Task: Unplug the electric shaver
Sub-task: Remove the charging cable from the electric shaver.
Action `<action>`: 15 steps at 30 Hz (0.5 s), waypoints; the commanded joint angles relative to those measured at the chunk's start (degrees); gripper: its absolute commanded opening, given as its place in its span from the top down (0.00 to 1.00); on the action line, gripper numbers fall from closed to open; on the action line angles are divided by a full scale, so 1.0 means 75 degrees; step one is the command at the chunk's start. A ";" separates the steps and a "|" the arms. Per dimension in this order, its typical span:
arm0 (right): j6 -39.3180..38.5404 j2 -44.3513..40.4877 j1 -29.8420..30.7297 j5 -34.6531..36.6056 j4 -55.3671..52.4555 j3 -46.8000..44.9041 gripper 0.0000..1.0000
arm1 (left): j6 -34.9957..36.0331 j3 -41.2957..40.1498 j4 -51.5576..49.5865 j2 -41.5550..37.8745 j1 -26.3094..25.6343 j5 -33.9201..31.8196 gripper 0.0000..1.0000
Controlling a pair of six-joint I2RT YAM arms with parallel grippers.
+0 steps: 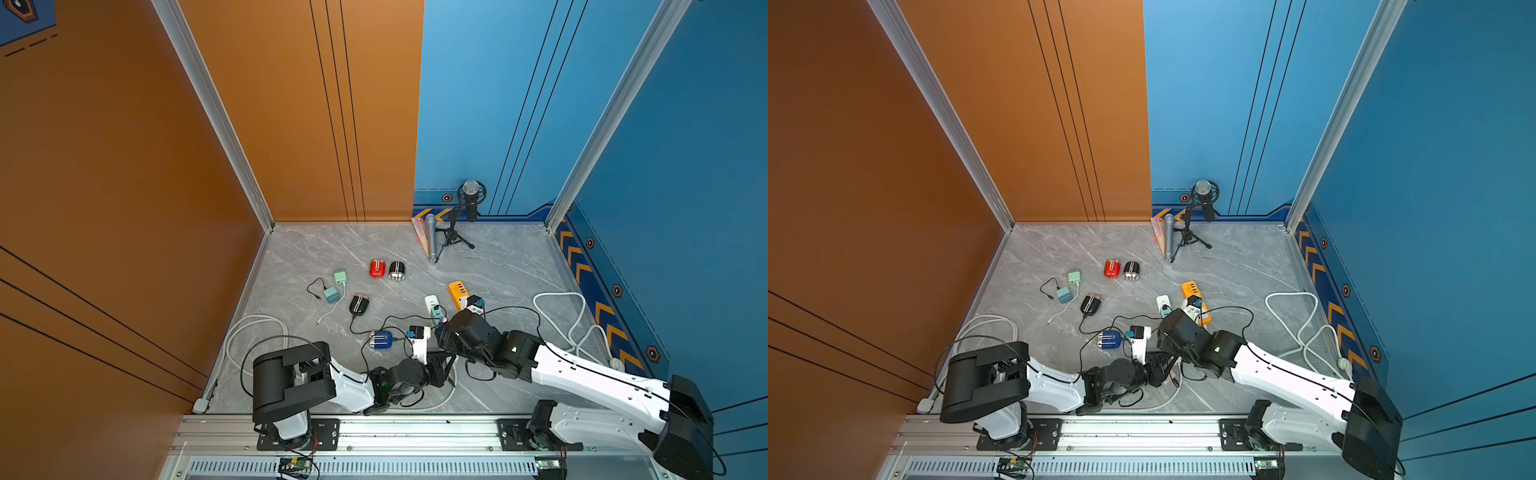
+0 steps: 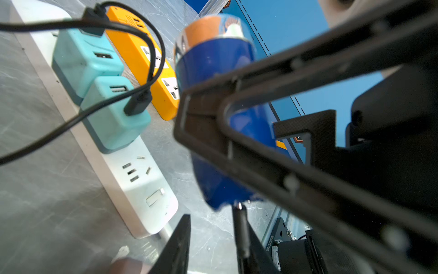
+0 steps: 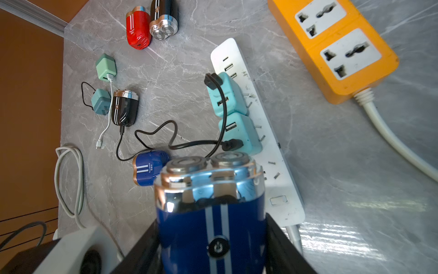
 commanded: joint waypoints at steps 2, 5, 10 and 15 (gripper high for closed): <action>0.0137 -0.0129 -0.0025 -0.0084 0.0065 -0.0008 0.60 | -0.0069 -0.0107 0.0712 0.0148 -0.0072 -0.0527 0.67; 0.0161 -0.0113 -0.0012 -0.0119 0.0065 -0.0008 0.61 | -0.0025 -0.0131 0.0946 0.0207 -0.0059 -0.0625 0.68; 0.0213 -0.0101 0.0001 -0.0061 0.0055 -0.0014 0.62 | -0.0017 -0.0043 0.1075 0.0324 -0.0071 -0.0669 0.71; 0.0278 -0.0112 0.0000 -0.0025 0.0065 -0.0009 0.63 | -0.0069 -0.0148 0.1147 0.0350 -0.0072 -0.0751 0.76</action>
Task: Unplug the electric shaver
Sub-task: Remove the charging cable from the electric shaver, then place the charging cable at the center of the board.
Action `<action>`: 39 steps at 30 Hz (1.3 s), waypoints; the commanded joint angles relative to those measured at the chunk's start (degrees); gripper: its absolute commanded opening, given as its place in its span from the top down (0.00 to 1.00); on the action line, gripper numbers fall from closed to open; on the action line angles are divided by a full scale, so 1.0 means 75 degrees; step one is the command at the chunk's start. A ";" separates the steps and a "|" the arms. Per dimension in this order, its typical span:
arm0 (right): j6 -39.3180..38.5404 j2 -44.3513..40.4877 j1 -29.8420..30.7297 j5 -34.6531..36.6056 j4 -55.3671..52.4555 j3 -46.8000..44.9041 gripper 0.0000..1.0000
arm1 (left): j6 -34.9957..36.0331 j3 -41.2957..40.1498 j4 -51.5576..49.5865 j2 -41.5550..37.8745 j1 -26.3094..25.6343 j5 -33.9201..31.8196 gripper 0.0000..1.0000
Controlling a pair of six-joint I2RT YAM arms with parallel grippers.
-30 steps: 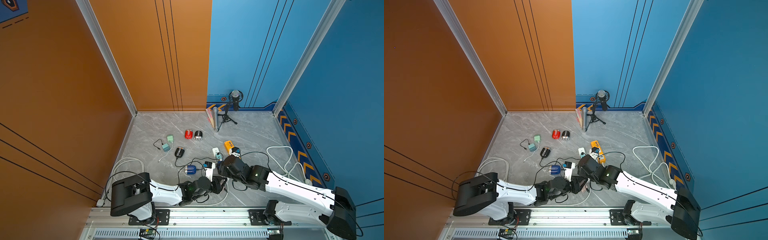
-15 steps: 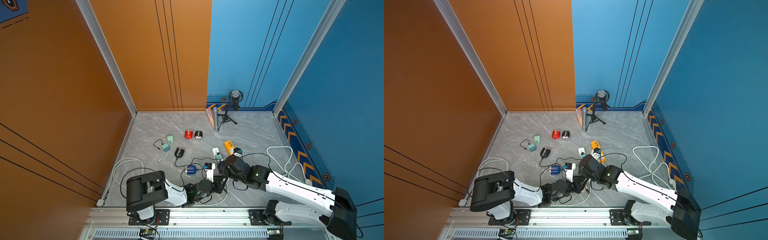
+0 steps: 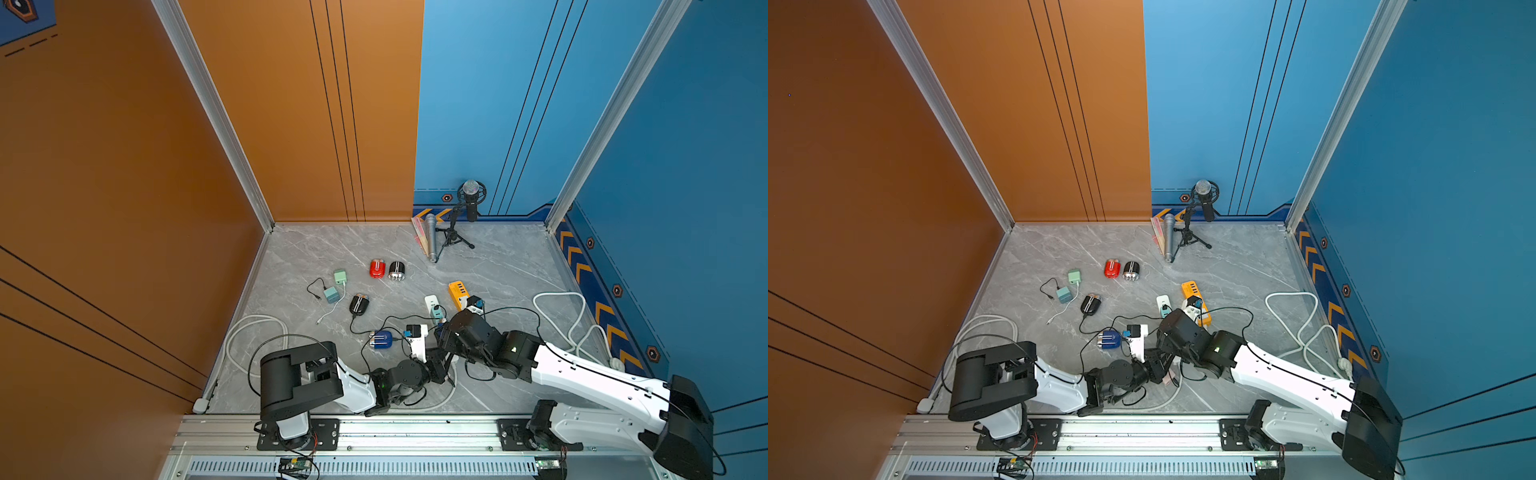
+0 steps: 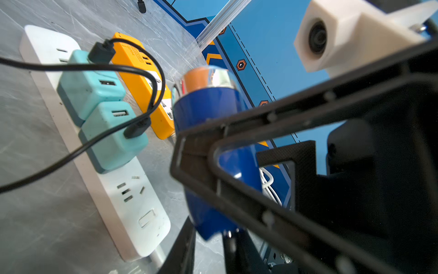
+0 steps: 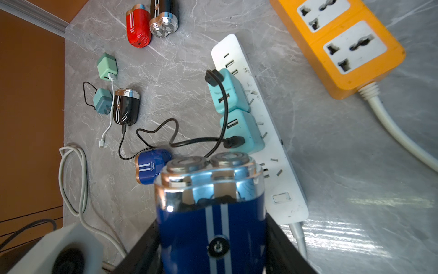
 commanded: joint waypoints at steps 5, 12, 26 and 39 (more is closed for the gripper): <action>0.0159 -0.0120 0.0014 0.0060 0.0039 0.0019 0.64 | -0.0059 -0.0162 0.0268 0.0143 -0.0068 -0.0305 0.87; 0.0188 -0.0097 0.0003 0.0174 0.0049 0.0041 0.64 | -0.0035 -0.0159 0.0266 0.0156 -0.0065 -0.0287 1.00; 0.0003 0.0050 -0.0534 0.0978 -0.0065 0.0441 0.72 | 0.0048 -0.0638 0.0257 -0.0247 -0.0469 -0.0791 1.00; -0.0557 0.0084 -0.0680 0.0869 -0.0112 0.0669 0.72 | -0.0560 -0.1488 0.0240 -0.0489 -0.0458 -0.1343 1.00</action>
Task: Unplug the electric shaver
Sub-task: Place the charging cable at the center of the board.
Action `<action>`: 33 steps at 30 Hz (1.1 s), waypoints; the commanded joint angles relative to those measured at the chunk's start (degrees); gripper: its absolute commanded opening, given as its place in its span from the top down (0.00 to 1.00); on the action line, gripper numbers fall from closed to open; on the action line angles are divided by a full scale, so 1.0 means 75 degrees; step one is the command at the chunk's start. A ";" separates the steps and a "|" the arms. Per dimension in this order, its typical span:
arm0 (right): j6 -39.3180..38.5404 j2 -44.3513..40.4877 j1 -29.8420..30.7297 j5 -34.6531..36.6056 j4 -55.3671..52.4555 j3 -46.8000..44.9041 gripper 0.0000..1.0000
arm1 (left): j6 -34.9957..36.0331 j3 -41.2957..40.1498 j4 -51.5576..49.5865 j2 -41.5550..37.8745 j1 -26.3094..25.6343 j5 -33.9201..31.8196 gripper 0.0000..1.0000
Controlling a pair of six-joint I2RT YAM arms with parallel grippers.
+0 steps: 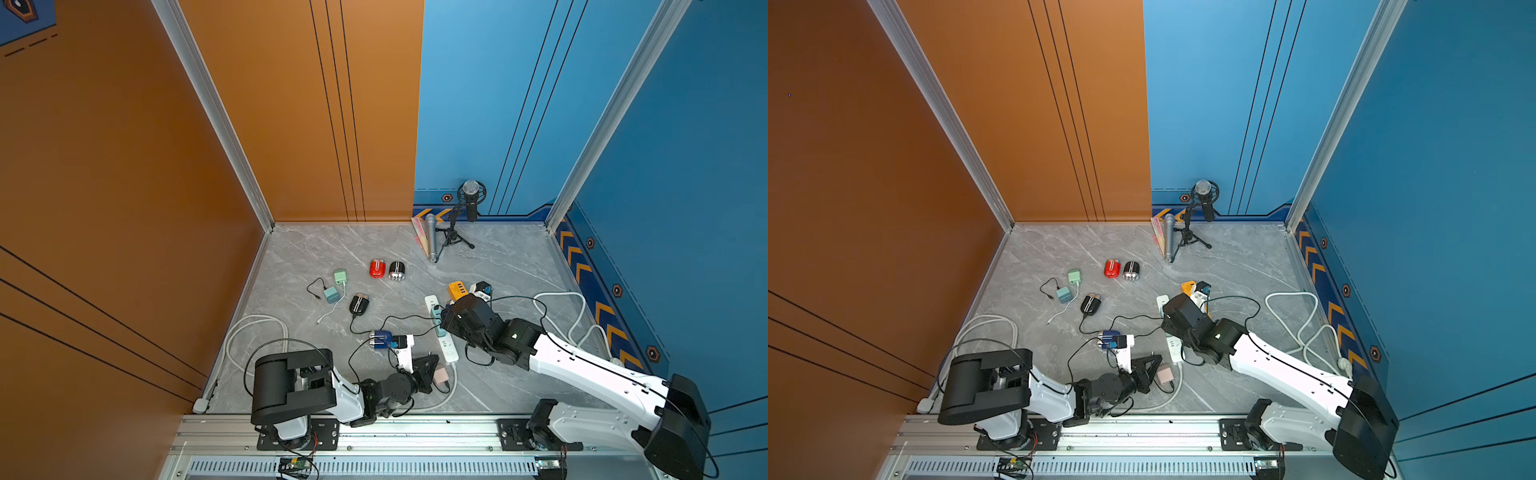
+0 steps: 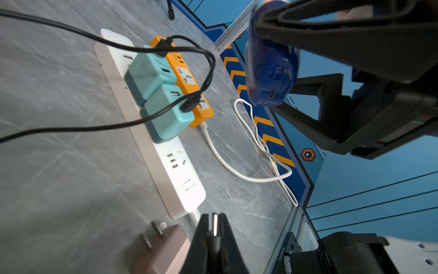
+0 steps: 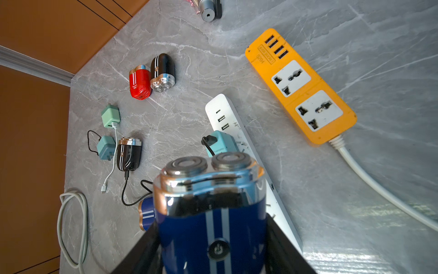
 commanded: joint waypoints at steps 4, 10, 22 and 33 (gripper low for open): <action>-0.0393 -0.0576 0.0121 0.0460 -0.0303 0.0014 0.72 | -0.0483 -0.0537 -0.0050 -0.0111 0.0232 -0.0091 0.94; -0.0340 -0.1066 0.0157 0.0658 -0.0399 -0.0246 0.72 | -0.0974 -0.0732 -0.0052 0.0257 0.0636 0.0299 0.89; -0.0715 -0.1120 0.0216 0.0858 -0.0849 -0.0023 0.72 | -0.1437 -0.1079 -0.0069 0.0208 0.0922 0.0796 0.51; -0.2206 0.0390 -0.0419 0.0277 -0.0887 0.1648 0.71 | -0.1471 -0.1550 -0.0193 -0.0469 0.0926 0.0990 0.20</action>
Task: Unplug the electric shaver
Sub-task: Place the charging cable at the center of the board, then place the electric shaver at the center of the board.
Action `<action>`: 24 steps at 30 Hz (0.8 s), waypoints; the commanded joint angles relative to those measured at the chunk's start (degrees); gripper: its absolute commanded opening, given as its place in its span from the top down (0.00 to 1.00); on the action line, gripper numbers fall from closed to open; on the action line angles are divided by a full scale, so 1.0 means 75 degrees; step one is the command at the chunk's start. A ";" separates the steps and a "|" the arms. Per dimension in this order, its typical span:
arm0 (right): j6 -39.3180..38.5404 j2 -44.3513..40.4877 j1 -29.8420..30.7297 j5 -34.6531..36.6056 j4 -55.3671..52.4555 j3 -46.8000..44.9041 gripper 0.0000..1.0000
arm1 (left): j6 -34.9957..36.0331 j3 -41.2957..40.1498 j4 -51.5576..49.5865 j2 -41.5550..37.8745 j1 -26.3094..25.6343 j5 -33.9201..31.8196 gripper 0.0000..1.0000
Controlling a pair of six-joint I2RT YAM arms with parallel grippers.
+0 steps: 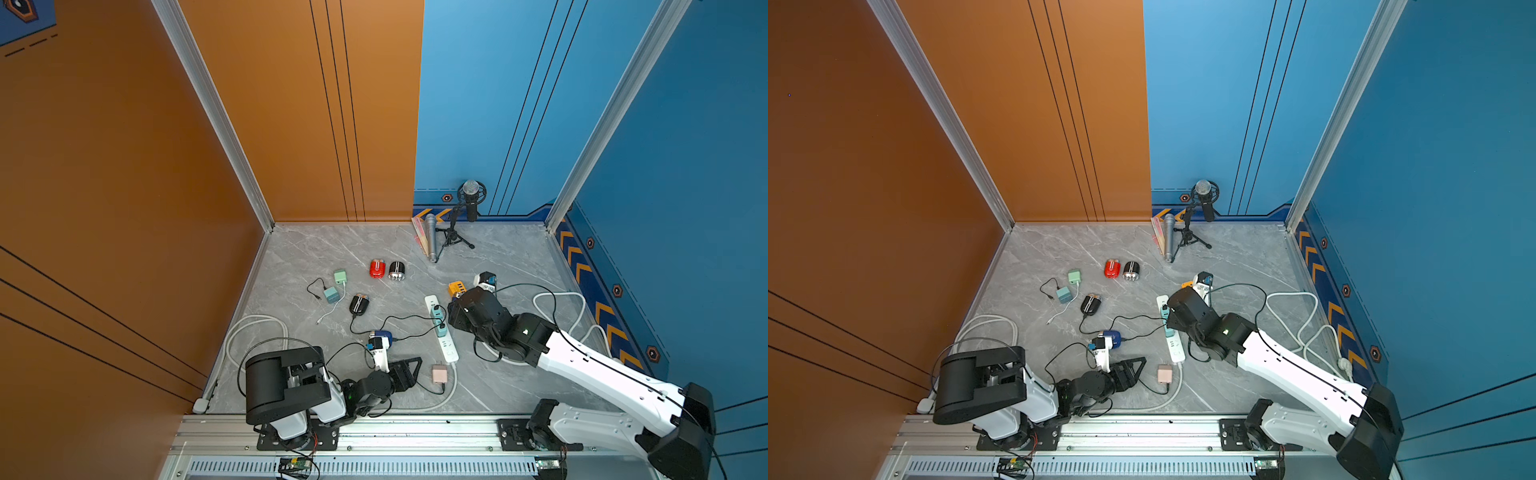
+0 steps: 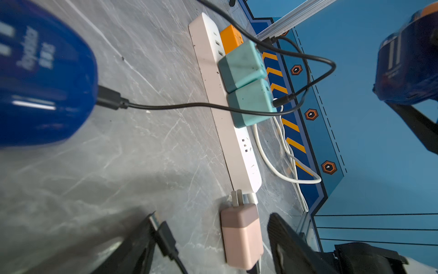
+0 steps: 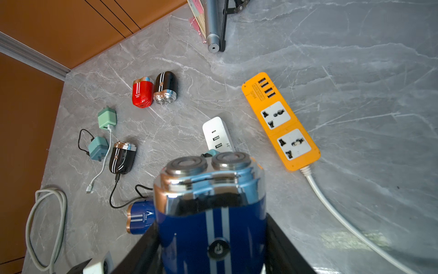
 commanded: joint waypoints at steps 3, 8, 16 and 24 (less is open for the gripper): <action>-0.1360 0.1225 -0.0460 -0.0654 -0.0092 0.1393 0.71 | 0.0131 -0.0062 -0.0840 -0.0545 0.0109 0.0161 0.18; -0.2356 0.2959 -0.0751 -0.1298 -0.0452 0.3002 0.71 | 0.0542 0.0363 -0.2503 -0.1564 0.0195 0.0296 0.17; -0.3075 0.5633 -0.0955 -0.1380 -0.1201 0.5181 0.71 | 0.0950 0.1005 -0.5083 -0.2982 0.0218 0.0085 0.15; -0.3171 0.7493 -0.1469 -0.1454 -0.1591 0.6809 0.72 | 0.1265 0.1441 -0.7938 -0.4740 0.0286 -0.0278 0.08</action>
